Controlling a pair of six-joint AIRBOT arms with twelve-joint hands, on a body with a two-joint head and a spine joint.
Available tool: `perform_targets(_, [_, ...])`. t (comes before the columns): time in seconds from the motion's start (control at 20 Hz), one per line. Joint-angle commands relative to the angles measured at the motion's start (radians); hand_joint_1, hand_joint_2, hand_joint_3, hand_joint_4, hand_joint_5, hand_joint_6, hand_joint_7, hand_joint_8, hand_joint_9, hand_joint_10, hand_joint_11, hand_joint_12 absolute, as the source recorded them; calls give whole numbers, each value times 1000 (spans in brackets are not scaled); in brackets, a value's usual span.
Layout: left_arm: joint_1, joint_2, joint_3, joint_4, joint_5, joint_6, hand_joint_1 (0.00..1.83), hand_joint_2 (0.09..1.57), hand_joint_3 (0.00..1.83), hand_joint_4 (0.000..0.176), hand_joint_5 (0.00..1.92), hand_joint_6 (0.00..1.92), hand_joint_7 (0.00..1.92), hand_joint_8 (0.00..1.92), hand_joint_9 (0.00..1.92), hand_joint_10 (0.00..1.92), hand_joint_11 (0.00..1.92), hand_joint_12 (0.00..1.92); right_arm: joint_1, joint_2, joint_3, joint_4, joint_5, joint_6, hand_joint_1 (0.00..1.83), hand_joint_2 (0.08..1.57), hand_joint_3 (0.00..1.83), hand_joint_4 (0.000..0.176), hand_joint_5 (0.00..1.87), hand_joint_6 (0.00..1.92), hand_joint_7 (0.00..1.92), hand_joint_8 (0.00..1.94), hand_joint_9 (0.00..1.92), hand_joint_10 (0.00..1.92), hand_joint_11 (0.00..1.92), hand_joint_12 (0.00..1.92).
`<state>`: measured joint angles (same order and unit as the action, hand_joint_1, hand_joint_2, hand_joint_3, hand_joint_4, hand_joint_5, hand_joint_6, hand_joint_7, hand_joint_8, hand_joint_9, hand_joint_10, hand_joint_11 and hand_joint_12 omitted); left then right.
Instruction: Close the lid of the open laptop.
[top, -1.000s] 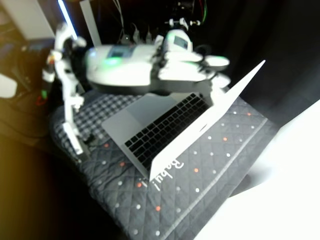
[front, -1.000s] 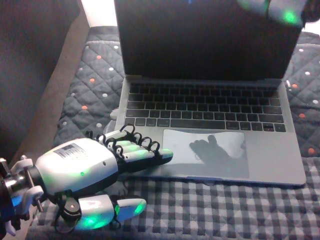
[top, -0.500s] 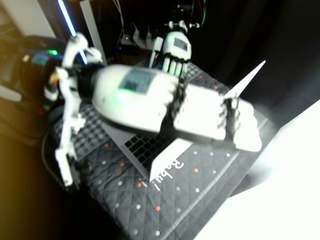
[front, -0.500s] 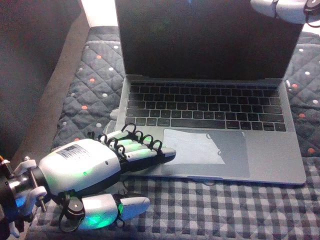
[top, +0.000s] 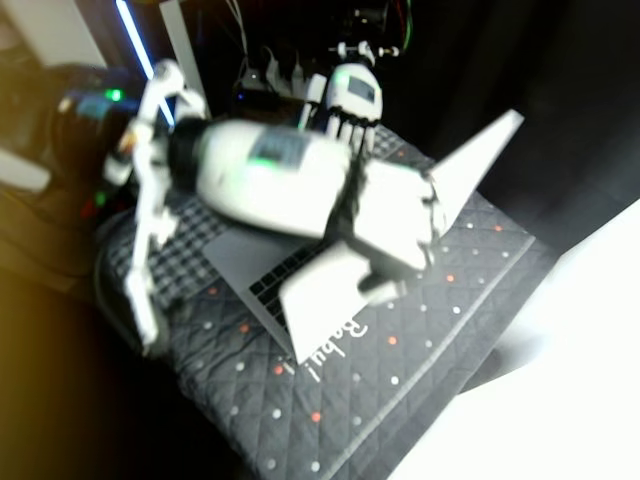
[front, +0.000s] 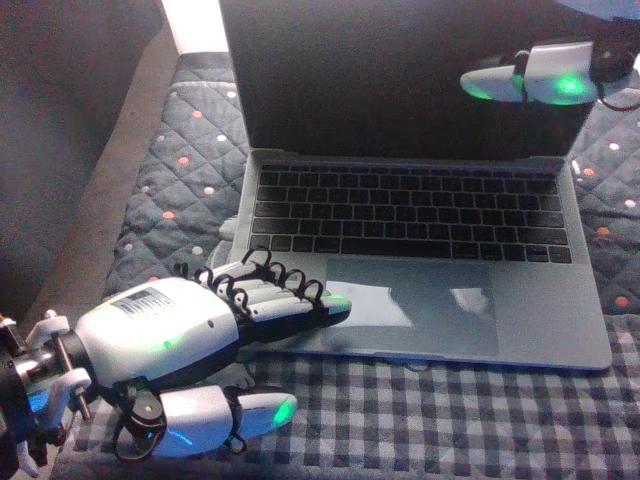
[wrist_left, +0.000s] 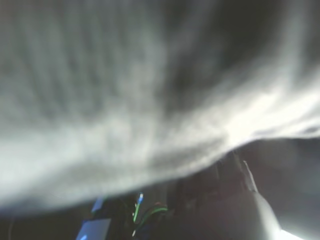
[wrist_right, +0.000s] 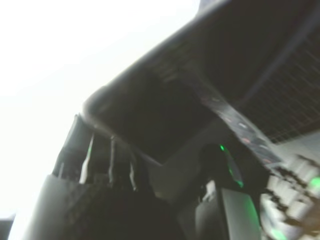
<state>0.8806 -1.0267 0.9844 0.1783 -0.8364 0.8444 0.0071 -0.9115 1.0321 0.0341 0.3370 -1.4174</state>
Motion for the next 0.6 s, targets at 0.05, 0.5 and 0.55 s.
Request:
perform_targets(0.05, [11, 12, -8, -37, -60, 6, 269, 1466, 0, 26, 188, 2, 218, 1, 201, 1, 0, 517, -15, 34, -5, -178, 160, 216, 429, 1408, 43, 0, 99, 1179, 147, 1838, 339, 1907, 513, 1921])
perform_targets(0.5, [42, 41, -27, -106, -105, 39, 333, 1438, 0, 51, 213, 5, 206, 3, 177, 8, 0, 1015, -135, 86, -33, -454, 301, 614, 247, 1095, 0, 0, 192, 516, 226, 998, 169, 1545, 521, 1921])
perform_targets(0.55, [43, 44, -30, -106, -110, 39, 304, 1441, 1, 47, 211, 3, 205, 2, 175, 7, 0, 1027, -147, 91, -39, -455, 305, 621, 312, 1129, 0, 0, 147, 847, 134, 1365, 184, 1846, 696, 1921])
